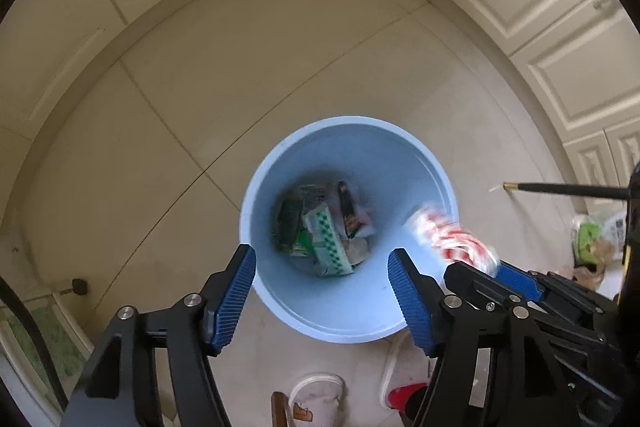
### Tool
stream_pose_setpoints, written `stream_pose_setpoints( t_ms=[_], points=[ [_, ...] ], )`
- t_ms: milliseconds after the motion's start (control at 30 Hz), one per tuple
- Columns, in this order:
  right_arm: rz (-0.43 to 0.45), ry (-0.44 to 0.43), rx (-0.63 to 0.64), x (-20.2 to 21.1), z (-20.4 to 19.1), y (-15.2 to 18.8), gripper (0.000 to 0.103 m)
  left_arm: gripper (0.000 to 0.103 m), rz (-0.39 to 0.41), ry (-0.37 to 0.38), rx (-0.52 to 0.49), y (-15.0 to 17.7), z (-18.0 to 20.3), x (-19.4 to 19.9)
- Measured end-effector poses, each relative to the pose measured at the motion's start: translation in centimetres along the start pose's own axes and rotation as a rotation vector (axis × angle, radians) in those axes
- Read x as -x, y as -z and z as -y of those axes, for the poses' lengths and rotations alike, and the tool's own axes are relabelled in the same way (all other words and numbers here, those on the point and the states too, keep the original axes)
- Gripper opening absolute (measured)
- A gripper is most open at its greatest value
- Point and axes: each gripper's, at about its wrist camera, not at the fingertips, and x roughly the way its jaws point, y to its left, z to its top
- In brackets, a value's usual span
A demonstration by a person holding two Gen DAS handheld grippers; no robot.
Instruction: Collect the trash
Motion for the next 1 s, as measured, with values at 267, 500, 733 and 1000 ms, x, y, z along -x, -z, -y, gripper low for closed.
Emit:
stream_pose_setpoints(
  t_ms=[267, 500, 733, 1000],
  points=[
    [0.03, -0.032, -0.008, 1.3, -0.9, 0.6, 0.06, 0.071, 0.035, -0.032, 0.053, 1.2, -1.5, 2.1],
    [0.066, -0.008, 0.014, 4.3, -3.0, 1.1, 0.082, 0.077, 0.059, -0.021, 0.08, 2.7, -2.2, 4.4],
    [0.082, 0.0, 0.042, 6.5, -4.7, 1.0, 0.09, 0.077, 0.08, -0.011, 0.094, 5.1, -1.7, 6.6],
    [0.102, 0.139, 0.066, 10.5, -7.2, 2.5, 0.103, 0.078, 0.129, -0.036, 0.077, 9.0, 0.4, 10.3]
  ],
)
